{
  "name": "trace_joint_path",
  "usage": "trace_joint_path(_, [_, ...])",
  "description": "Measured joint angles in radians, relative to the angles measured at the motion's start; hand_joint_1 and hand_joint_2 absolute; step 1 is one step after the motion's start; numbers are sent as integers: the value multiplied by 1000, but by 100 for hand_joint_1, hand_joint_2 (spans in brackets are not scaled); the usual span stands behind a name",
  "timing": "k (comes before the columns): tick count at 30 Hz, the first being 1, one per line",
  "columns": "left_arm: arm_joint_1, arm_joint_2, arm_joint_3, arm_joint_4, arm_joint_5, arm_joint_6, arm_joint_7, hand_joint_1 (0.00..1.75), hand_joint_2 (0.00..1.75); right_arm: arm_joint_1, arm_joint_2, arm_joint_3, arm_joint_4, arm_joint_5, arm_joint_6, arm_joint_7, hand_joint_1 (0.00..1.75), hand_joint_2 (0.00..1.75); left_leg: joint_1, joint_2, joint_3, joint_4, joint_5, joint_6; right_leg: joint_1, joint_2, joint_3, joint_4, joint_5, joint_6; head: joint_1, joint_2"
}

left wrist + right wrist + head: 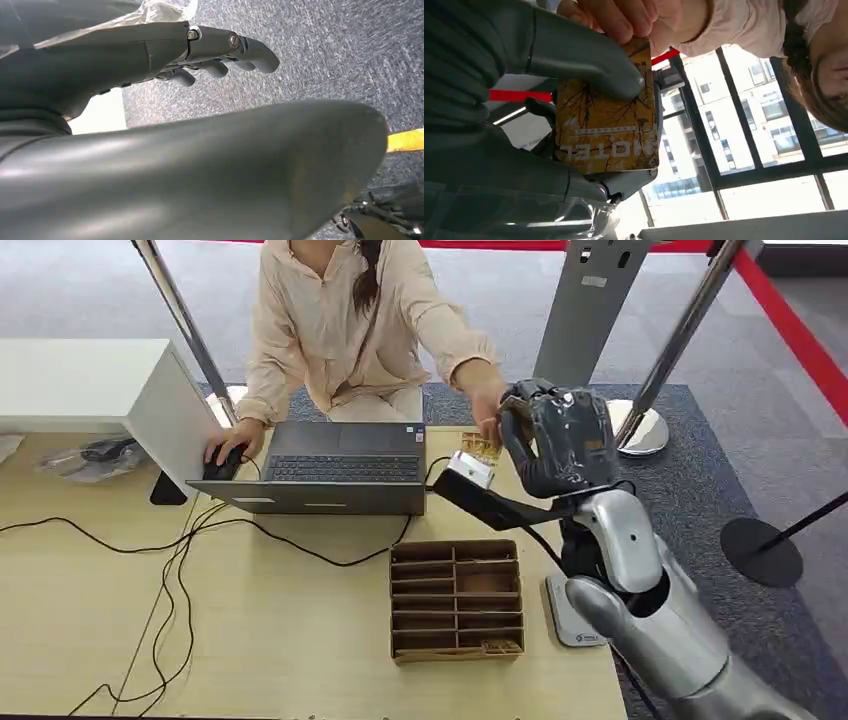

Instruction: Pass the card to the sensor for recognition and then transmit it.

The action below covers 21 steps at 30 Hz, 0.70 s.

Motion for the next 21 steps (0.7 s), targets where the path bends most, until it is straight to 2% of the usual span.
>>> trace_joint_path(3, [0, 0, -3, 0, 0, -3, 0, 0, 0, -2, 5, 7, 11, 0, -4, -1, 161, 175, 0, 0, 0, 0, 0, 0, 0, 0, 0, 0, 0, 0, 0, 0])
trace_joint_path(4, [0, 0, -3, 0, 0, -5, 0, 0, 0, -4, 7, 10, 14, 0, -5, -2, 152, 175, 0, 0, 0, 0, 0, 0, 0, 0, 0, 0, 0, 0, 0, 0])
trace_joint_path(6, [0, 0, -4, 0, 0, -6, 0, 0, 0, -6, 10, 16, 21, 0, -8, -2, 45, 175, 0, 0, 0, 0, 0, 0, 0, 0, 0, 0, 0, 0, 0, 0])
trace_joint_path(7, [0, 0, -4, 0, 0, -7, 0, 0, 0, -6, 11, 18, 23, 0, -8, -2, 0, 175, 0, 0, 0, 0, 0, 0, 0, 0, 0, 0, 0, 0, 0, 0])
trace_joint_path(21, [0, 0, -4, 0, 14, -9, 5, 0, 0, -17, 30, 48, 45, -1, -42, -5, 0, 175, 0, 0, 0, 0, 0, 0, 0, 0, 0, 0, 0, 0, 0, 0])
